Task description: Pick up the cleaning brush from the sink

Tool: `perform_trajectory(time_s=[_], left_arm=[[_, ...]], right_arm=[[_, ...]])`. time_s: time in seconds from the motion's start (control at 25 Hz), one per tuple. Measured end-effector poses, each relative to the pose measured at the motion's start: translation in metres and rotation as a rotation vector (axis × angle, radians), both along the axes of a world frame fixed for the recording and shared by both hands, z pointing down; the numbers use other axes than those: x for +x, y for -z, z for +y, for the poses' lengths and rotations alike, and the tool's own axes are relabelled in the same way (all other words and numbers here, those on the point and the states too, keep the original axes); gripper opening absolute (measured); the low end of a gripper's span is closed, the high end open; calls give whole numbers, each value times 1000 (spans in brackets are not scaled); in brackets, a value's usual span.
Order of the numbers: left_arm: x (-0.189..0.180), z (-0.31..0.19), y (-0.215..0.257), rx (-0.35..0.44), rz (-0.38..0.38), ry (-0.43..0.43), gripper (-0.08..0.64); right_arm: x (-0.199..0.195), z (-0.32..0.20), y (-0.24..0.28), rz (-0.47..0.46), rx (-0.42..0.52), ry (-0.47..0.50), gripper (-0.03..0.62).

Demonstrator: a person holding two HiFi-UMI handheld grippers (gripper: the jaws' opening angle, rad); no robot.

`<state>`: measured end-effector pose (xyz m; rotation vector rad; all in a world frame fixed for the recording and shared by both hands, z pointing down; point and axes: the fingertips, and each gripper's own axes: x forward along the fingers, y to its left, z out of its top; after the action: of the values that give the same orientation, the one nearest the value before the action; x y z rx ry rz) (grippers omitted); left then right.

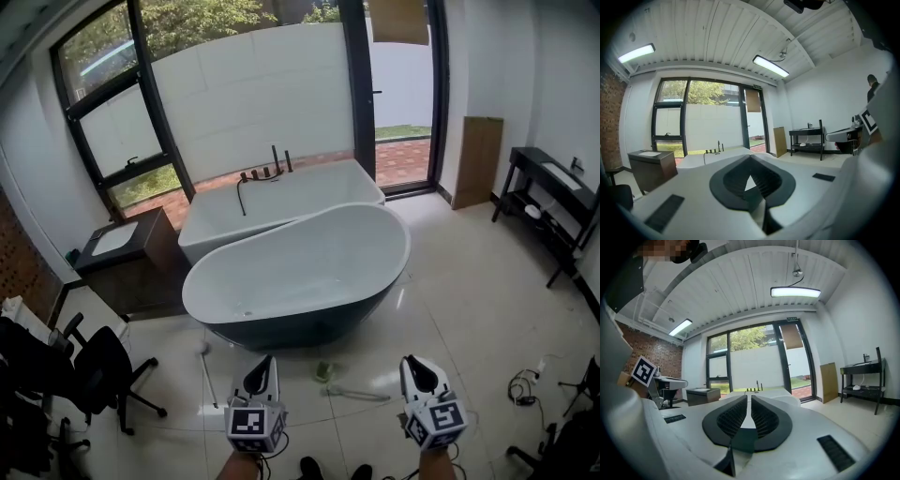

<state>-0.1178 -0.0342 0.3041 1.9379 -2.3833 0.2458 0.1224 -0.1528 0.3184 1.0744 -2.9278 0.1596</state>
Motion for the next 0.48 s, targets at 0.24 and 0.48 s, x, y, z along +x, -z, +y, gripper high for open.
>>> perform_trajectory(time_s=[0.24, 0.48], left_arm=[[-84, -14, -22, 2, 49, -24, 6], [-141, -27, -38, 15, 90, -79, 6]], right_arm=[[-84, -1, -8, 41, -7, -9, 21], [-142, -2, -10, 80, 8, -52, 1]])
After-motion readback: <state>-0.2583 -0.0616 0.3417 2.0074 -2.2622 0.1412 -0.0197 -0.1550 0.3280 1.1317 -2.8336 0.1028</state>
